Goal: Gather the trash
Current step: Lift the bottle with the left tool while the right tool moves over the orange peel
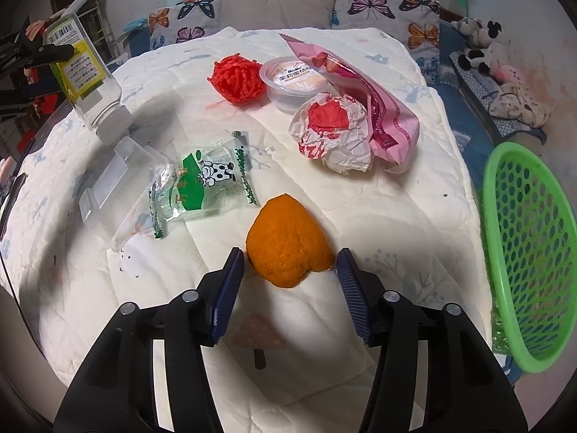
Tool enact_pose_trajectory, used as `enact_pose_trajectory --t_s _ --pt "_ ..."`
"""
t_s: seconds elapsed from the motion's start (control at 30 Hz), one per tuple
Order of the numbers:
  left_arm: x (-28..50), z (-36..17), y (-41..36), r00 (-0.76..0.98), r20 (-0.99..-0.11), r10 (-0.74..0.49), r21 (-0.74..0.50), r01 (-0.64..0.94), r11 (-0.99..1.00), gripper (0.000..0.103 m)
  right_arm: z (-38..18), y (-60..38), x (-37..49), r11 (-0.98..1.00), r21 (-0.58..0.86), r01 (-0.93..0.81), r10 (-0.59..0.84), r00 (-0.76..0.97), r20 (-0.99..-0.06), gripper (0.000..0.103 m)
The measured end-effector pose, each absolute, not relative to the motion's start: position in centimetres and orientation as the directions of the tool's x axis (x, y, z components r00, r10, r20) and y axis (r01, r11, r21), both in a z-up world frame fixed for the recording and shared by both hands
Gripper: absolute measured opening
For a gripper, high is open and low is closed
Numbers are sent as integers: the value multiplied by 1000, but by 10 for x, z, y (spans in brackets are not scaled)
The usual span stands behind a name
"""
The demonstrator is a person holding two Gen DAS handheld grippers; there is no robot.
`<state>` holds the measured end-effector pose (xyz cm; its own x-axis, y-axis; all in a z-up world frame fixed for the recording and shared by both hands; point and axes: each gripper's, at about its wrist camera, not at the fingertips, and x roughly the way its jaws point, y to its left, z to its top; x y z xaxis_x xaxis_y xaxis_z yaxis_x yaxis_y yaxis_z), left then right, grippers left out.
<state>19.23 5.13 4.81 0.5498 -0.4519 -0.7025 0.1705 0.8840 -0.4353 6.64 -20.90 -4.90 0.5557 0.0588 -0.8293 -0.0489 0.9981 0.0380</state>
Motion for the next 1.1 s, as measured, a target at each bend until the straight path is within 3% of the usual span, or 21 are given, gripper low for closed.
enact_pose_trajectory --t_s 0.07,0.27,1.1 --pt "194 47 53 547 -701 -459 -441 173 881 53 -49 -208 65 998 38 -45 56 554 -830 66" --pt "198 45 58 532 -702 -473 -453 178 874 53 -50 -204 66 999 17 -40 36 540 -841 72" --pt "188 39 57 522 -702 -485 -461 186 868 53 -50 -198 68 999 28 -34 42 544 -838 76"
